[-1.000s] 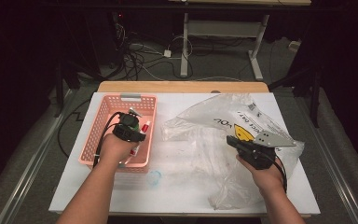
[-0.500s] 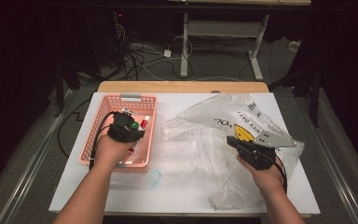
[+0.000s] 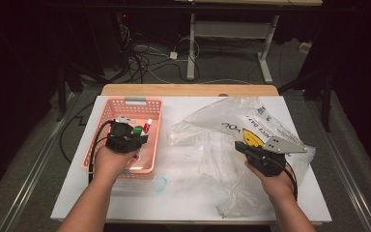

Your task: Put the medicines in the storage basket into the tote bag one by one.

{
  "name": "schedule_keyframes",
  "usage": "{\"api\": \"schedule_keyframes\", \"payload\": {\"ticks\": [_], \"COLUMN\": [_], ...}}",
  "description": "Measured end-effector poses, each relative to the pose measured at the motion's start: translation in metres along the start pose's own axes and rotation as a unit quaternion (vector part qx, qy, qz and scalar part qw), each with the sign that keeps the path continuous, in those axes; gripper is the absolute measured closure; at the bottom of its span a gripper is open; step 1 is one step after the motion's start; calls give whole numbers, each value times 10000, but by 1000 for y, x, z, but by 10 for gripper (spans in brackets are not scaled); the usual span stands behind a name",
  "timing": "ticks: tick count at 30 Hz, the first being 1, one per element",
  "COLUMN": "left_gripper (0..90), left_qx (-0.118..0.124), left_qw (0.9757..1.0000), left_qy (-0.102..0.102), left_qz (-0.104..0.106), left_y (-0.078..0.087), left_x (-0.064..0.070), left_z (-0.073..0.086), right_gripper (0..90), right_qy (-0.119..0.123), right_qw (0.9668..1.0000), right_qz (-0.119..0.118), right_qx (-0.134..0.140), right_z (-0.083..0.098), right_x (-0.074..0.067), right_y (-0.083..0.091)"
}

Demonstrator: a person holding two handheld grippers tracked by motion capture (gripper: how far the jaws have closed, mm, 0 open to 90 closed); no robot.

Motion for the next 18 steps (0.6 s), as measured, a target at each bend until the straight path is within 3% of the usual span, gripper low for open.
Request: {"api": "schedule_keyframes", "payload": {"ticks": [10,18], "left_gripper": [687,687], "left_qx": [402,774], "left_qw": [9992,9969], "left_qy": [-9,31], "left_qz": [-64,-121], "left_y": [10,15], "left_x": [3,3], "left_z": [17,29], "right_gripper": [900,900], "right_qy": [26,33], "right_qw": [10000,10000], "right_qz": [-2,8], "right_qx": [-7,-23], "right_z": [1,2], "right_x": [-2,-4], "right_y": [-1,-2]}}
Point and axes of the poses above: each handheld gripper's, and its own axes: y roughly backward along the jaws, z roughly out of its underside, x roughly to its right, the point moved 6 cm from there along -y, roughly forward along the jaws, and after that the axes turned 9 degrees about -x, right-handed, at the moved point
